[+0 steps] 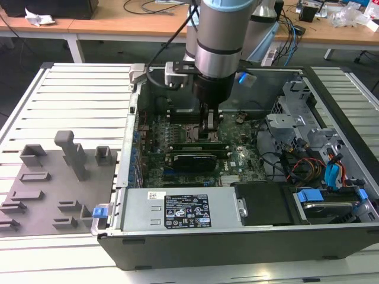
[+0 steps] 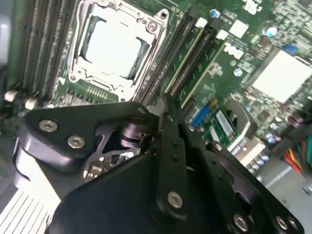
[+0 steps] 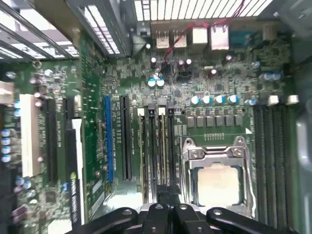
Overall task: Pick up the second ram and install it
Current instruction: 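Press down the second ram until it locks into place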
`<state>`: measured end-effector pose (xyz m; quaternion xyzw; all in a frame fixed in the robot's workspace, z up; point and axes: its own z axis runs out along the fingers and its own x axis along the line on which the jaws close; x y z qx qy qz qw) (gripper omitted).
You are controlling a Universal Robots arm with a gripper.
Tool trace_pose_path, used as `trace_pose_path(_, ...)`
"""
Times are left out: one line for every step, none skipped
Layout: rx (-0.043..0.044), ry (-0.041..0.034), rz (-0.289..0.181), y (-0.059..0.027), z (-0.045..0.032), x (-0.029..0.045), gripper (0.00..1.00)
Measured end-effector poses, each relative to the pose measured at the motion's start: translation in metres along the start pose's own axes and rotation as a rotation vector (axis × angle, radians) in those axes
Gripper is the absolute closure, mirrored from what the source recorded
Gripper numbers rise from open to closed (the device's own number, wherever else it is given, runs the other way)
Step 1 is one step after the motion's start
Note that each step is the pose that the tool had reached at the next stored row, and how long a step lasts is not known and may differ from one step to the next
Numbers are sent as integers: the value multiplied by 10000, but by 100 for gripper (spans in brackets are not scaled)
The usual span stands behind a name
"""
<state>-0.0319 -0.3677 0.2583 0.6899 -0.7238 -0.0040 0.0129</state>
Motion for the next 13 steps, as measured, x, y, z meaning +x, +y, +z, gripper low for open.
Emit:
trace_pose_path(-1,1,0,2,-88,1,89)
trace_pose_path(0,0,0,3,-128,1,89)
trace_pose_path(1,-1,-1,4,-180,2,89)
trace_pose_path(0,0,0,6,-234,3,89)
trace_pose_path(0,1,0,7,-278,3,89)
trace_pose_path(0,-1,0,7,-306,4,89)
trace_pose_path(1,-9,0,7,-310,3,89)
trace_pose_path(0,-8,-1,7,-310,4,89)
trace_pose_path(0,-7,-1,7,-311,4,89)
trace_pose_path(0,-7,0,7,-311,4,89)
trace_pose_path(0,-7,0,7,-311,4,89)
trace_pose_path(0,-7,0,7,-311,4,89)
trace_pose_path(0,-7,-1,7,-311,4,89)
